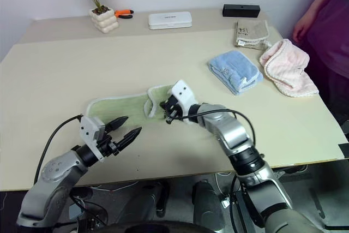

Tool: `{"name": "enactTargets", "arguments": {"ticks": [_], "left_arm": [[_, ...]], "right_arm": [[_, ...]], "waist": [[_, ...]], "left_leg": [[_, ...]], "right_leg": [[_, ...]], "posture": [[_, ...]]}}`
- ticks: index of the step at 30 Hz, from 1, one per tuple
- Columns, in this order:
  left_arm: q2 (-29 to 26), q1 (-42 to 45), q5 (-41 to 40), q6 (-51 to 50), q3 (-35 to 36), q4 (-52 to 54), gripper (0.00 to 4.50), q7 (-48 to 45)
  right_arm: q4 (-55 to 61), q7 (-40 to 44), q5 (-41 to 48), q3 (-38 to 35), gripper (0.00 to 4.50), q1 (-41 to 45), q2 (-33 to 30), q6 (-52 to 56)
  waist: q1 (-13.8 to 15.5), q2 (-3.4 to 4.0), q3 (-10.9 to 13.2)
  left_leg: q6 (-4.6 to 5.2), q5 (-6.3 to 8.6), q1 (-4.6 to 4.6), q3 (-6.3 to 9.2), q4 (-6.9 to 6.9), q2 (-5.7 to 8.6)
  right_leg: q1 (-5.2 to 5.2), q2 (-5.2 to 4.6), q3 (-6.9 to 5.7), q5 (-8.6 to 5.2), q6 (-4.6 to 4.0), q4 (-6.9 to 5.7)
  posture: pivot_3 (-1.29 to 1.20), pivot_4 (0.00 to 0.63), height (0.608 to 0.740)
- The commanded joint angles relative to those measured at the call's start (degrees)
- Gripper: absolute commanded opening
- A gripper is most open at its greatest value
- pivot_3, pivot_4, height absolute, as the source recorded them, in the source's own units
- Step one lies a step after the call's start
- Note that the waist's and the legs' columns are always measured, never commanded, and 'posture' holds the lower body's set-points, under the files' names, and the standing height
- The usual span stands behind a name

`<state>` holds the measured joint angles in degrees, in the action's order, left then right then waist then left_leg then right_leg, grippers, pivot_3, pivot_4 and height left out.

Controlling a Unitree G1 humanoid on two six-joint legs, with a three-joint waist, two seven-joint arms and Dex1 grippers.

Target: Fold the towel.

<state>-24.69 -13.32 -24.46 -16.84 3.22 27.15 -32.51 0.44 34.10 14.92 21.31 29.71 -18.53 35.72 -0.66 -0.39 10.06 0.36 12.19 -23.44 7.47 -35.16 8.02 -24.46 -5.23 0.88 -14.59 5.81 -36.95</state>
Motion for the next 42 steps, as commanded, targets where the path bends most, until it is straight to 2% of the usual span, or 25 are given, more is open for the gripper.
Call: {"name": "enactTargets", "arguments": {"ticks": [1,6,7,9,11,15,20,25,28,35,38,42], "left_arm": [[1.6,-4.3,-1.6,-1.4,3.0,4.2,3.26,3.4],[6.1,-10.8,-7.6,-5.9,7.7,9.9,3.26,10.0],[7.2,-11.7,-10.1,-7.6,8.9,10.6,3.26,11.6],[8.7,-13.5,-13.8,-10.8,10.9,11.6,3.79,14.6],[10.2,-14.8,-19.2,-14.2,12.6,12.4,4.5,17.8],[14.2,-13.6,-31.8,-18.2,16.4,11.6,4.5,27.3],[16.5,-6.1,-46.1,-19.3,21.0,5.8,4.5,41.8],[16.6,0.3,-52.9,-18.8,23.2,0.1,4.5,51.2],[16.4,2.6,-54.2,-18.1,23.3,-1.5,3.61,53.3],[15.8,6.0,-55.0,-15.6,23.9,-3.0,0.04,54.4],[14.5,6.4,-54.2,-13.9,25.1,-2.2,0.04,52.4],[5.3,6.2,-49.7,-11.0,31.4,-1.1,0.04,45.1]], "right_arm": [[0.1,1.8,-3.4,2.4,0.02,0.4,0.0,-3.1],[2.4,1.0,-3.0,-3.6,0.02,3.6,0.7,-5.6],[3.2,1.9,-3.0,-4.0,0.53,4.3,0.1,-6.4],[5.1,5.1,-2.9,-4.0,1.29,5.1,-1.4,-8.9],[6.9,7.9,-2.2,-4.2,2.33,5.7,-2.3,-10.7],[8.8,11.3,-2.5,-3.6,4.43,6.1,-2.7,-13.5],[9.4,12.2,-4.1,-2.1,4.47,4.5,-1.9,-15.7],[9.4,11.8,-6.2,-1.2,4.47,3.3,-2.0,-17.5],[9.6,11.4,-7.1,-1.3,4.5,2.7,-2.0,-17.8],[11.8,10.6,-7.8,-2.0,4.5,0.9,-2.4,-16.8],[13.0,10.2,-7.8,-2.3,4.5,0.3,-2.6,-16.1],[14.7,9.8,-7.5,-3.0,4.5,-0.7,-3.3,-14.4]], "waist": [[0.0,-0.01,0.0],[0.1,-0.03,0.0],[0.1,-0.04,0.0],[0.1,-0.05,0.0],[-0.3,-0.1,0.0],[-0.5,-0.1,0.0],[0.2,-0.11,0.0],[0.3,-0.15,-0.1],[0.2,-0.15,-0.1],[0.4,-0.22,-0.1],[0.5,-0.23,-0.1],[0.1,-0.26,-0.1]], "left_leg": [[0.0,0.0,0.0,0.0,-0.01,0.0],[-0.01,0.02,0.01,0.0,-0.01,0.0],[-0.02,0.01,0.01,0.01,-0.02,0.0],[-0.03,0.02,0.0,0.01,-0.06,0.0],[0.01,0.03,0.01,0.0,-0.07,0.0],[0.18,0.16,0.0,-0.12,-0.05,0.01],[0.22,0.22,0.0,-0.16,-0.06,0.0],[0.08,0.14,0.1,-0.1,-0.16,-0.03],[0.05,0.12,0.18,-0.1,-0.18,-0.04],[0.04,0.11,0.16,-0.1,-0.17,-0.04],[0.04,0.12,0.15,-0.1,-0.17,-0.04],[0.0,0.1,0.12,-0.1,-0.13,-0.08]], "right_leg": [[0.0,0.0,0.0,0.0,0.0,0.0],[0.02,0.0,0.02,-0.01,-0.01,-0.01],[0.02,0.01,0.02,-0.01,-0.01,-0.01],[0.04,0.01,0.01,-0.03,-0.03,-0.01],[0.07,0.01,0.02,-0.03,-0.02,0.07],[0.1,0.03,0.11,-0.01,0.02,0.33],[0.14,0.04,0.14,0.05,0.09,0.48],[0.28,0.1,0.12,0.09,0.01,0.35],[0.34,0.11,0.13,0.09,-0.01,0.26],[0.32,0.13,0.13,0.09,0.0,0.27],[0.31,0.13,0.13,0.09,0.0,0.27],[0.21,0.17,0.15,0.08,-0.03,0.23]], "posture": [[0.0,0.15,0.738],[0.0,0.15,0.738],[0.0,0.15,0.738],[0.0,0.15,0.738],[0.0,0.15,0.738],[0.0,0.15,0.738],[0.0,0.15,0.738],[0.0,0.15,0.738],[0.0,0.15,0.738],[0.0,0.15,0.738],[0.0,0.15,0.738],[0.0,0.15,0.738]]}}
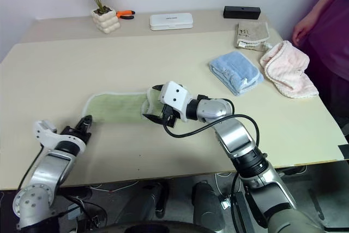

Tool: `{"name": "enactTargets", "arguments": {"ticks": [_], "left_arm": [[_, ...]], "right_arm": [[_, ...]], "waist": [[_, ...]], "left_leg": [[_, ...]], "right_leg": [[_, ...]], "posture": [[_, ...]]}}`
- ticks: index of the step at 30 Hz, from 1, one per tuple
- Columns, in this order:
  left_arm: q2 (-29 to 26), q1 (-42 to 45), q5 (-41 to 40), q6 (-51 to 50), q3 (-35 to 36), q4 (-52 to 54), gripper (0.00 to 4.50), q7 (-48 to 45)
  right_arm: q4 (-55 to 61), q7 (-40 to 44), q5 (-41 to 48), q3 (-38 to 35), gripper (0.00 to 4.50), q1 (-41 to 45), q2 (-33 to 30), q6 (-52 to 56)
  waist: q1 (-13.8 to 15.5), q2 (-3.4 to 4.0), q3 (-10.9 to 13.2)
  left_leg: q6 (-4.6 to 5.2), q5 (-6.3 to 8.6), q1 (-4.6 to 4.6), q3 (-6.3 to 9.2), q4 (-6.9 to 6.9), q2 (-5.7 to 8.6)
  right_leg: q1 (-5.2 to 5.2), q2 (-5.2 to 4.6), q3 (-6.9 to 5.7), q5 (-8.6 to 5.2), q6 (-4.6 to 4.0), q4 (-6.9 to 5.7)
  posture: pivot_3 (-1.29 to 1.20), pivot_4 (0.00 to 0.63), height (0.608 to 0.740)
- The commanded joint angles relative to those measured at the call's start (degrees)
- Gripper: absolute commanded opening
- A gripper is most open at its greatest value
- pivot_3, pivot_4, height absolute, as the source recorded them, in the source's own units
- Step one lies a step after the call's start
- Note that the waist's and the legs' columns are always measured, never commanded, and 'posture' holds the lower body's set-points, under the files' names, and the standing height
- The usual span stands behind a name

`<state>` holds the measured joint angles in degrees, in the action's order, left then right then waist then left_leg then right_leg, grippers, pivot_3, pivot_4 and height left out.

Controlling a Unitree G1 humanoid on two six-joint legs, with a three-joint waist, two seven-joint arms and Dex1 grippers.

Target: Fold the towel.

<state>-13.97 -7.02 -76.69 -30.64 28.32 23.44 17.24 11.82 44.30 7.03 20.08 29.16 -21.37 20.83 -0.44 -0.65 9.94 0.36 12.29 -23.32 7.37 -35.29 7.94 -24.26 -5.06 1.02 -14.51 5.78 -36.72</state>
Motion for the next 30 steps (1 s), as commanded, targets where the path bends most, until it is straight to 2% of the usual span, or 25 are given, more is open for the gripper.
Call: {"name": "enactTargets", "arguments": {"ticks": [1,6,8,10,12,15,20,26,29,30], "left_arm": [[-6.9,-0.4,2.8,2.8,7.0,2.4,0.04,-5.8],[-17.6,-1.5,7.9,1.3,7.4,4.2,0.04,-16.2],[-22.4,-1.3,12.8,0.5,2.6,7.5,0.04,-22.5],[-24.3,-0.5,14.7,0.0,-1.0,9.6,0.04,-26.1],[-28.0,1.5,19.7,-1.1,-10.3,12.5,0.04,-33.5],[-31.4,2.4,27.3,-0.6,-19.0,12.5,0.04,-41.2],[-30.4,5.2,34.2,0.5,-24.7,7.5,0.04,-46.6],[-27.4,7.3,36.8,-0.1,-25.3,4.7,0.04,-49.6],[-26.8,5.6,33.4,-2.3,-21.6,5.0,0.88,-51.0],[-26.9,5.1,32.7,-3.0,-20.6,5.3,1.34,-51.0]], "right_arm": [[3.4,-0.4,0.5,-1.9,4.5,-0.2,-0.6,0.7],[2.2,-0.4,0.6,-2.9,4.5,0.1,-1.1,1.2],[0.7,-0.7,0.4,-3.4,4.5,0.7,-1.1,1.1],[-0.4,-1.0,0.0,-3.6,4.5,1.1,-1.2,1.0],[-1.7,-1.4,-0.4,-3.9,4.5,1.2,-1.2,0.7],[-2.2,-1.7,-0.6,-4.0,4.5,1.2,-1.1,0.5],[-1.8,-2.5,-0.9,-4.4,4.5,0.7,-1.1,1.0],[-1.1,-3.2,-1.3,-4.7,4.5,0.0,-1.6,1.3],[-0.7,-3.2,-0.9,-5.2,4.5,-0.2,-1.9,1.7],[-0.6,-3.1,-0.6,-5.4,4.5,-0.3,-2.0,1.8]], "waist": [[-0.2,0.0,0.0],[0.1,-0.01,0.0],[0.4,-0.04,0.0],[0.7,0.0,0.0],[0.9,-0.01,0.0],[0.9,0.03,0.0],[0.5,0.05,0.0],[0.8,0.05,0.0],[0.8,0.05,0.0],[0.7,0.05,0.0]], "left_leg": [[-0.01,-0.01,0.0,0.0,0.03,-0.01],[-0.02,0.0,0.0,-0.01,0.06,-0.01],[-0.07,0.03,0.0,0.0,0.05,-0.01],[-0.11,0.06,0.0,-0.02,0.06,-0.01],[-0.12,0.08,0.0,-0.04,0.09,0.0],[-0.11,0.07,-0.02,-0.08,0.15,-0.01],[-0.07,0.03,-0.04,-0.16,0.29,-0.26],[-0.13,0.05,-0.05,-0.17,0.24,-0.42],[-0.12,0.05,-0.05,-0.17,0.24,-0.42],[-0.12,0.05,-0.06,-0.17,0.23,-0.42]], "right_leg": [[-0.03,0.01,0.01,-0.04,-0.07,0.0],[-0.03,0.01,0.01,-0.08,-0.16,0.07],[-0.07,0.02,0.0,-0.09,-0.18,0.1],[-0.05,0.01,0.01,-0.05,-0.24,0.18],[-0.04,0.02,0.03,-0.02,-0.26,0.27],[0.03,0.02,0.07,-0.01,-0.26,0.28],[-0.13,0.19,0.13,0.06,-0.22,0.26],[-0.12,0.34,0.13,0.13,-0.26,0.31],[-0.12,0.34,0.13,0.15,-0.23,0.33],[-0.12,0.35,0.13,0.15,-0.23,0.33]], "posture": [[0.0,0.15,0.738],[0.0,0.15,0.738],[0.0,0.15,0.738],[0.0,0.15,0.738],[0.0,0.15,0.738],[0.0,0.15,0.738],[0.0,0.15,0.738],[0.0,0.15,0.738],[0.0,0.15,0.738],[0.0,0.15,0.738]]}}
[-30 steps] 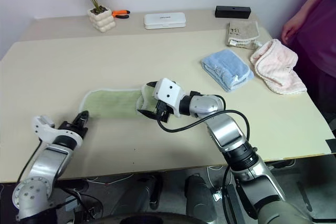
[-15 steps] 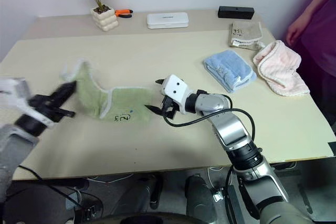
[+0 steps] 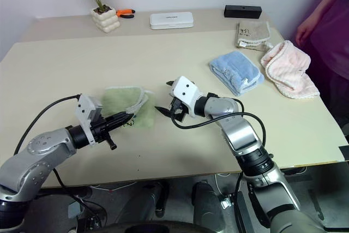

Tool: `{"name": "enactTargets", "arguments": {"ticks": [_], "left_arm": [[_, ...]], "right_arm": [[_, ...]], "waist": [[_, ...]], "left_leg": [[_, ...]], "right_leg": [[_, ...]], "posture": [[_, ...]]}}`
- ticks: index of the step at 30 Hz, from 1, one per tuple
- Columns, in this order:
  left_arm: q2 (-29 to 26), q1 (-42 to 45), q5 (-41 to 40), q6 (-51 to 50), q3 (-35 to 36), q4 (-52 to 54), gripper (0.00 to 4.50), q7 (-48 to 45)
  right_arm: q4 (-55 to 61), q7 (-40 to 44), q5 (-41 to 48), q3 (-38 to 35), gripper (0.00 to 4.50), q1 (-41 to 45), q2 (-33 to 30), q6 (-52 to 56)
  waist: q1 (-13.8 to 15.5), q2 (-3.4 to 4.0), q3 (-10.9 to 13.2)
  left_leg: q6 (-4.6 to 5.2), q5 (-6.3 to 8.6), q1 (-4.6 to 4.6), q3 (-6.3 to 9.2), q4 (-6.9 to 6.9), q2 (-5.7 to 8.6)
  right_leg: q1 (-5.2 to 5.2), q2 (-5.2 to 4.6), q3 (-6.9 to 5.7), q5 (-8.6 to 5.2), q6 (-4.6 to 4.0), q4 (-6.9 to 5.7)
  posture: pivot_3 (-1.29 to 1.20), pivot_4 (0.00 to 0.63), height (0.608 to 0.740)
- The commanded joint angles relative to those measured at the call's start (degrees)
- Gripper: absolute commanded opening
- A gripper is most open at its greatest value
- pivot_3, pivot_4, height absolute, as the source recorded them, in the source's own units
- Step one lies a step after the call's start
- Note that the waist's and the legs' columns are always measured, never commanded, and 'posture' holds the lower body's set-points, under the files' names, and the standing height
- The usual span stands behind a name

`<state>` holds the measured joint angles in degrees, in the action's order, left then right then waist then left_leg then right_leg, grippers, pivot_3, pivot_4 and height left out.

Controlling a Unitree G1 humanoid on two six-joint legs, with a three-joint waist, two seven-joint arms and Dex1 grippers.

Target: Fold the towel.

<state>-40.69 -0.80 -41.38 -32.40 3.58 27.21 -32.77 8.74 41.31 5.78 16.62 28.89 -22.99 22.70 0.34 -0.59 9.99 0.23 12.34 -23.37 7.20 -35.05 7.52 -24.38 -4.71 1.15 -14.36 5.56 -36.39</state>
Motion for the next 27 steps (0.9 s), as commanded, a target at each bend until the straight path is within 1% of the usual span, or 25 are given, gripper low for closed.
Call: {"name": "enactTargets", "arguments": {"ticks": [1,3,4,5,6,7,8,9,10,11,12,15,20,24,27], "left_arm": [[-0.5,-2.0,-4.3,-2.2,6.2,2.0,1.86,-1.3],[-1.0,-4.2,-9.2,-3.7,11.5,3.3,2.87,-2.3],[-1.1,-4.9,-11.1,-4.4,13.4,3.8,3.47,-2.6],[-1.1,-5.6,-13.0,-5.1,15.6,4.0,3.88,-2.6],[-1.2,-6.3,-15.9,-6.1,18.8,3.5,3.95,-2.3],[-0.7,-6.7,-18.8,-6.4,22.6,2.5,3.84,-1.3],[-0.3,-6.9,-20.9,-6.7,25.2,1.9,3.64,-0.5],[-0.1,-6.6,-19.0,-5.7,26.5,1.3,3.31,0.9],[-0.1,-6.3,-17.2,-4.9,26.9,1.1,2.83,1.8],[0.1,-5.3,-14.6,-4.5,26.4,0.2,2.25,3.8],[0.0,-4.4,-9.7,-3.2,23.9,-0.9,1.81,5.6],[0.9,-2.4,-0.9,-0.4,17.5,-3.3,1.81,7.5],[5.5,1.5,8.3,2.8,8.3,-8.9,1.81,8.1],[6.0,0.5,14.2,5.7,3.6,-12.0,1.81,5.7],[6.8,-1.1,15.9,8.1,3.6,-13.1,1.81,4.5]], "right_arm": [[2.5,0.0,0.9,-2.2,4.25,0.1,-0.4,0.2],[2.7,0.3,1.5,-2.7,3.67,0.2,-0.5,0.7],[2.8,0.5,1.7,-2.9,3.11,0.2,-0.5,0.8],[2.9,0.8,1.9,-2.9,2.68,0.2,-0.6,0.8],[3.0,1.1,2.2,-3.0,2.18,0.4,-0.6,0.8],[3.2,1.5,2.6,-2.9,1.58,0.8,-0.3,0.9],[3.3,1.8,2.9,-2.9,1.11,1.1,-0.1,0.9],[3.4,1.8,4.0,-2.7,0.65,1.8,1.2,1.5],[3.5,1.8,4.8,-2.6,0.12,2.3,2.1,2.0],[3.3,1.4,5.3,-2.1,0.0,3.1,3.7,2.7],[2.6,0.9,4.7,-0.6,0.0,3.8,5.3,2.8],[-0.7,-0.2,2.9,2.4,0.0,5.3,9.0,3.2],[-10.7,-3.2,0.6,5.4,0.0,7.0,15.1,5.2],[-14.2,-2.8,-2.9,9.2,0.0,5.7,14.5,5.0],[-13.3,-3.9,-3.9,8.8,0.0,4.1,13.7,4.9]], "waist": [[-0.1,0.0,0.0],[-0.2,0.0,0.0],[-0.1,0.01,0.0],[-0.1,0.0,0.0],[-0.1,0.01,0.0],[0.0,0.0,0.0],[-0.1,0.0,0.0],[-0.1,0.01,0.0],[-0.1,0.0,0.0],[-0.1,0.0,0.0],[0.0,0.0,0.0],[0.0,-0.01,0.0],[0.3,-0.05,0.0],[0.1,-0.05,0.0],[-0.1,-0.03,0.0]], "left_leg": [[0.0,0.0,0.0,0.0,0.0,-0.01],[0.0,0.0,0.0,0.0,0.0,-0.05],[-0.01,0.0,0.0,0.0,0.0,-0.06],[-0.01,0.01,0.0,0.0,0.0,-0.06],[-0.01,0.01,0.0,0.0,-0.01,-0.07],[-0.01,0.01,0.0,0.0,-0.02,-0.07],[-0.01,0.01,0.0,0.0,-0.02,-0.07],[-0.01,0.01,0.0,0.0,-0.03,-0.07],[-0.01,0.01,0.01,0.0,-0.03,-0.07],[-0.01,0.01,0.01,0.0,-0.04,-0.07],[-0.01,0.0,0.01,0.0,-0.04,-0.08],[-0.04,-0.01,0.01,-0.02,-0.06,-0.08],[-0.05,-0.02,0.02,-0.02,-0.06,-0.06],[-0.07,-0.03,0.01,-0.05,-0.04,-0.06],[-0.08,-0.03,0.01,-0.05,-0.02,-0.08]], "right_leg": [[-0.01,0.01,0.01,0.0,0.0,0.0],[-0.02,0.04,0.0,0.01,-0.02,-0.01],[-0.02,0.04,0.0,0.01,-0.03,0.0],[-0.02,0.04,0.0,0.0,-0.04,0.0],[-0.01,0.05,-0.01,0.0,-0.05,0.0],[0.0,0.05,-0.01,0.0,-0.05,0.0],[0.0,0.05,-0.01,0.0,-0.05,0.0],[0.0,0.05,-0.01,0.0,-0.05,0.0],[0.0,0.05,-0.02,0.0,-0.05,0.0],[0.0,0.05,-0.02,0.01,-0.06,0.0],[0.01,0.05,-0.01,0.02,-0.07,0.0],[0.02,0.06,-0.01,0.05,-0.11,0.0],[-0.05,0.11,-0.04,0.13,-0.17,0.06],[-0.06,0.13,-0.01,0.21,-0.18,0.02],[-0.06,0.13,-0.01,0.21,-0.18,-0.01]], "posture": [[0.0,0.15,0.738],[0.0,0.15,0.738],[0.0,0.15,0.738],[0.0,0.15,0.738],[0.0,0.15,0.738],[0.0,0.15,0.738],[0.0,0.15,0.738],[0.0,0.15,0.738],[0.0,0.15,0.738],[0.0,0.15,0.738],[0.0,0.15,0.738],[0.0,0.15,0.738],[0.0,0.15,0.738],[0.0,0.15,0.738],[0.0,0.15,0.738]]}}
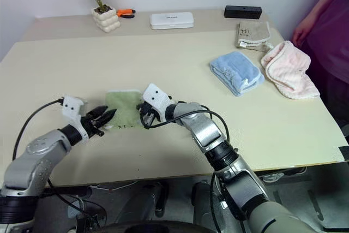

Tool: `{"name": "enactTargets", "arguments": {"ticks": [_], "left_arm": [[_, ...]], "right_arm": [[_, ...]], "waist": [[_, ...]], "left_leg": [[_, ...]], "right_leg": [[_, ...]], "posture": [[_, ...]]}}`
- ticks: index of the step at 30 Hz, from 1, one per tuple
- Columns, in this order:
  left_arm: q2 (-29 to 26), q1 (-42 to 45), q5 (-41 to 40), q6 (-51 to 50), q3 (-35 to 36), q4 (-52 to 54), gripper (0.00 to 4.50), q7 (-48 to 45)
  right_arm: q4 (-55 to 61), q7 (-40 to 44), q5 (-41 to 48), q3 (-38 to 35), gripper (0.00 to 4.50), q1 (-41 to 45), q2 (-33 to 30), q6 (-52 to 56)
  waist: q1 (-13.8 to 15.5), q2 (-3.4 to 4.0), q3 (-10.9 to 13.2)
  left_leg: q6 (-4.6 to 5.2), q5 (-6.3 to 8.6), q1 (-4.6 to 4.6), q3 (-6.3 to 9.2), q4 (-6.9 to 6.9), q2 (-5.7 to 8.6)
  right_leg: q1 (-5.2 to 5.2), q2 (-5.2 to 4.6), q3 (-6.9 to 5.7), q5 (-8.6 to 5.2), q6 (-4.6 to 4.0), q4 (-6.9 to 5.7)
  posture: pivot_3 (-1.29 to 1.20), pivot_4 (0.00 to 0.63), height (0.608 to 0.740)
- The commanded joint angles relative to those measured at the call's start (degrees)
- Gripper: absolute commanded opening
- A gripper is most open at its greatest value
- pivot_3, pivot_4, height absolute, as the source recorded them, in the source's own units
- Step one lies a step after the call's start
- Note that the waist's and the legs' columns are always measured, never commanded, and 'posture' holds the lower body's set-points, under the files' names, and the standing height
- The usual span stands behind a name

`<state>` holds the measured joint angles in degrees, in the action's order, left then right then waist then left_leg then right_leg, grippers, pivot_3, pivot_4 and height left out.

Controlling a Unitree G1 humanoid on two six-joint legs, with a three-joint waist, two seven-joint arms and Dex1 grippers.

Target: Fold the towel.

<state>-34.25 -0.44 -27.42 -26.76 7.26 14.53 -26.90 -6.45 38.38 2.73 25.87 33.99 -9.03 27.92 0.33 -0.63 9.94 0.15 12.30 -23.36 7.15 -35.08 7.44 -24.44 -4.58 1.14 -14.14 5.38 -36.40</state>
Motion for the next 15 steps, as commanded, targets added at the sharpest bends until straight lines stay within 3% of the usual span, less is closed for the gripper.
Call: {"name": "enactTargets", "arguments": {"ticks": [1,5,6,8,10,13,14,15], "left_arm": [[1.3,-1.8,0.5,2.6,1.9,0.3,1.81,-1.3],[4.8,-1.7,-7.8,0.9,11.1,3.5,1.81,0.7],[5.6,-1.4,-11.0,-0.7,13.7,3.8,1.76,1.9],[6.3,-1.5,-17.1,-4.7,20.6,3.4,2.28,6.0],[6.2,-1.7,-21.0,-8.5,24.7,2.7,3.06,9.1],[5.3,-1.9,-24.3,-15.1,25.2,1.4,4.45,10.9],[5.1,-1.9,-24.7,-16.1,25.2,1.5,4.5,11.1],[5.6,-1.6,-26.5,-18.4,24.4,1.2,4.5,10.9]], "right_arm": [[3.1,-1.6,-0.3,-2.1,0.0,-1.2,-0.3,-0.6],[8.1,-0.9,2.7,-7.0,0.0,-1.8,-1.5,-0.4],[9.4,0.0,3.1,-7.5,0.5,-2.0,-2.5,-0.9],[15.4,4.9,5.1,-9.3,1.21,-3.7,-7.6,-2.4],[19.7,8.4,7.0,-10.6,2.26,-5.2,-11.7,-2.7],[22.0,10.2,7.5,-10.6,3.7,-6.6,-15.2,-2.7],[22.2,10.4,7.5,-10.5,4.26,-6.8,-15.6,-2.7],[22.5,11.5,6.3,-9.7,4.45,-7.7,-17.4,-4.8]], "waist": [[-0.2,0.03,0.0],[-0.1,0.03,0.0],[-0.1,0.03,0.0],[0.0,0.03,0.0],[0.0,0.01,0.0],[0.1,0.01,0.0],[0.0,0.01,0.0],[-0.1,-0.01,0.0]], "left_leg": [[0.0,0.0,0.0,0.0,0.0,-0.01],[0.0,0.0,0.0,0.02,-0.03,-0.02],[0.0,0.0,0.0,0.03,-0.04,-0.02],[0.0,0.0,0.0,0.04,-0.04,-0.03],[0.02,0.02,0.0,0.06,-0.05,-0.03],[0.03,0.03,0.0,0.06,-0.07,-0.04],[0.02,0.03,0.0,0.05,-0.07,-0.04],[0.01,0.02,0.01,0.05,-0.08,-0.06]], "right_leg": [[0.0,0.01,0.0,0.0,0.0,0.0],[0.0,0.02,-0.01,0.0,0.01,-0.02],[0.0,0.02,-0.02,0.0,0.01,-0.02],[0.0,0.01,-0.04,0.01,0.01,-0.02],[0.01,0.01,-0.07,0.01,0.04,0.03],[0.09,0.0,-0.08,0.0,0.05,0.04],[0.1,0.01,-0.08,0.0,0.05,0.03],[0.1,0.02,-0.08,0.0,0.05,0.02]], "posture": [[0.0,0.15,0.738],[0.0,0.15,0.738],[0.0,0.15,0.738],[0.0,0.15,0.738],[0.0,0.15,0.738],[0.0,0.15,0.738],[0.0,0.15,0.738],[0.0,0.15,0.738]]}}
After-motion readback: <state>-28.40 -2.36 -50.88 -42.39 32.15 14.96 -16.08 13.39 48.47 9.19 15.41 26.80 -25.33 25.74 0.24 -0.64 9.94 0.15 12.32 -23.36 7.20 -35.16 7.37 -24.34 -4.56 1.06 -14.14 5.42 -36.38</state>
